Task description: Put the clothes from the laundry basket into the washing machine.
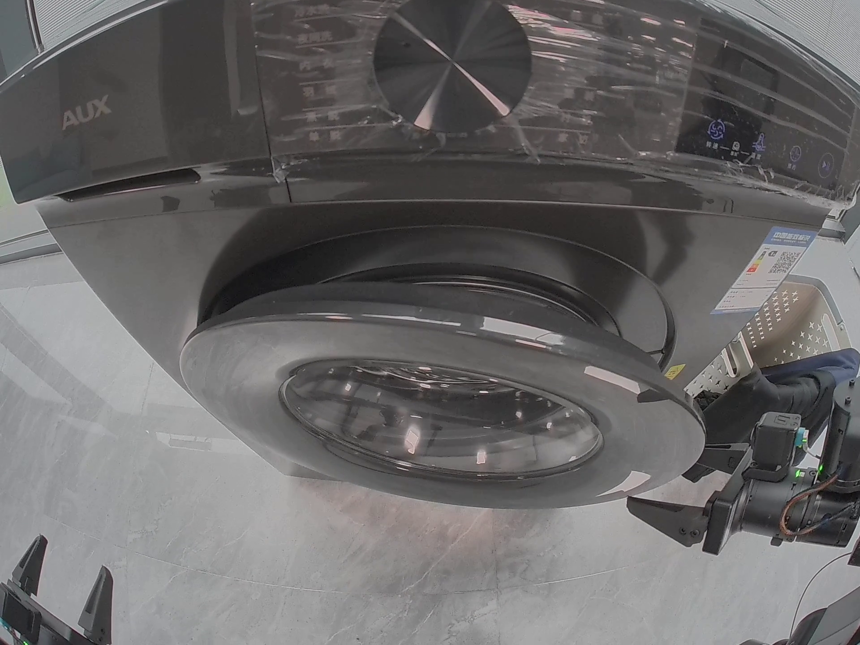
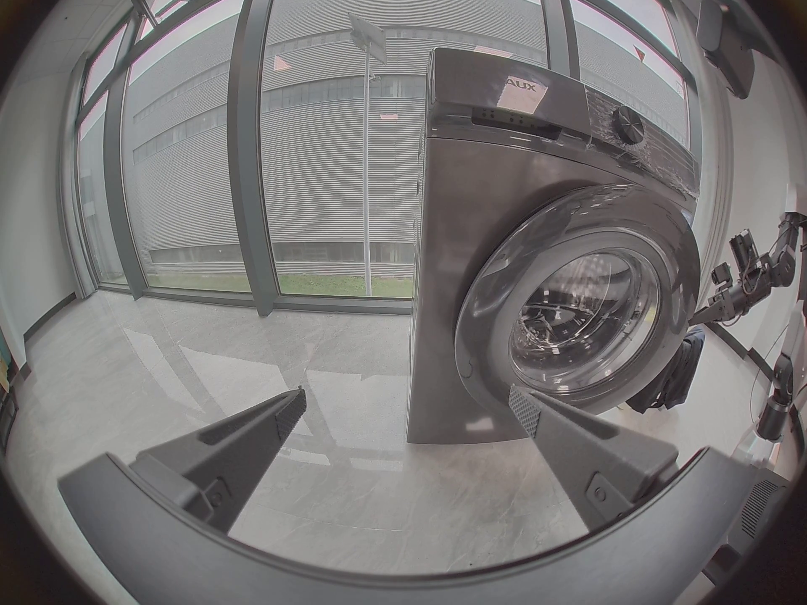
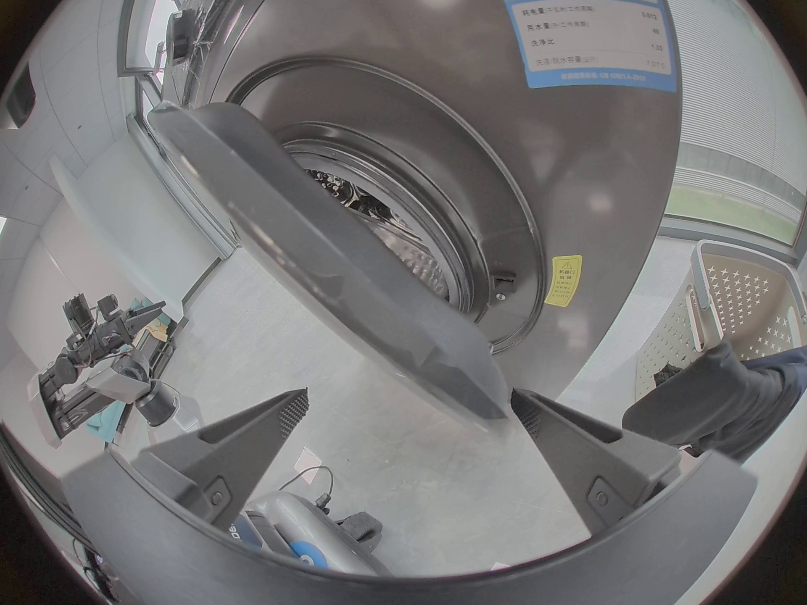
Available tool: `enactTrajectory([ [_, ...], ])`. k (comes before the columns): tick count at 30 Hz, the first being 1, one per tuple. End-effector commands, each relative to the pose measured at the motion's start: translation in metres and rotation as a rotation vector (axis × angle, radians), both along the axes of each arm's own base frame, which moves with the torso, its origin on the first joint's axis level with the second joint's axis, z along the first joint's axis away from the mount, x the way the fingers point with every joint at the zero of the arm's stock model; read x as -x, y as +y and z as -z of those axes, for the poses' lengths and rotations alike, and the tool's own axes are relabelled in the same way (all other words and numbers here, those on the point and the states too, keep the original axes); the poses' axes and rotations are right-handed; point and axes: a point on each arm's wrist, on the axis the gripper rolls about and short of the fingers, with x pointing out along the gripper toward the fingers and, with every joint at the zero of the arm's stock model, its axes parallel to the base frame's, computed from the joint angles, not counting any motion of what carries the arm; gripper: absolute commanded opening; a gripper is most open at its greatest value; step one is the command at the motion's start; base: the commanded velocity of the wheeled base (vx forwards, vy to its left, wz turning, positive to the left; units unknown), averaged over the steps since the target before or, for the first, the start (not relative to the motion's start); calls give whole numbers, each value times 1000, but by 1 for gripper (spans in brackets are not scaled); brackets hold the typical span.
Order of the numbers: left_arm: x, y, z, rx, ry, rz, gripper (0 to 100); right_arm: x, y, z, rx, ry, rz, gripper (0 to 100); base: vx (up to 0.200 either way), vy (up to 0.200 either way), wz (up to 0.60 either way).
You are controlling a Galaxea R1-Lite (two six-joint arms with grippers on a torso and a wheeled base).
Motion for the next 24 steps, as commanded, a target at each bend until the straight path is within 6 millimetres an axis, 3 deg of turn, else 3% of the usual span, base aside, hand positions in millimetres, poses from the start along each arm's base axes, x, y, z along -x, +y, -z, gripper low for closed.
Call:
enactTrajectory([
  [1, 0, 0, 5, 1, 6, -1, 100, -2, 0, -5, -9, -19, 8, 100, 0, 0, 0],
  [9, 0, 0, 5, 1, 6, -1, 100, -16, 9, -5, 0, -3, 5, 100, -175, 0, 0],
  [18, 0, 0, 5, 1, 6, -1, 100, -1, 4, -1, 2, 1, -17, 100, 0, 0, 0],
  [24, 0, 0, 5, 1, 6, -1, 100, -12, 9, -5, 1, -3, -2, 100, 0, 0, 0],
])
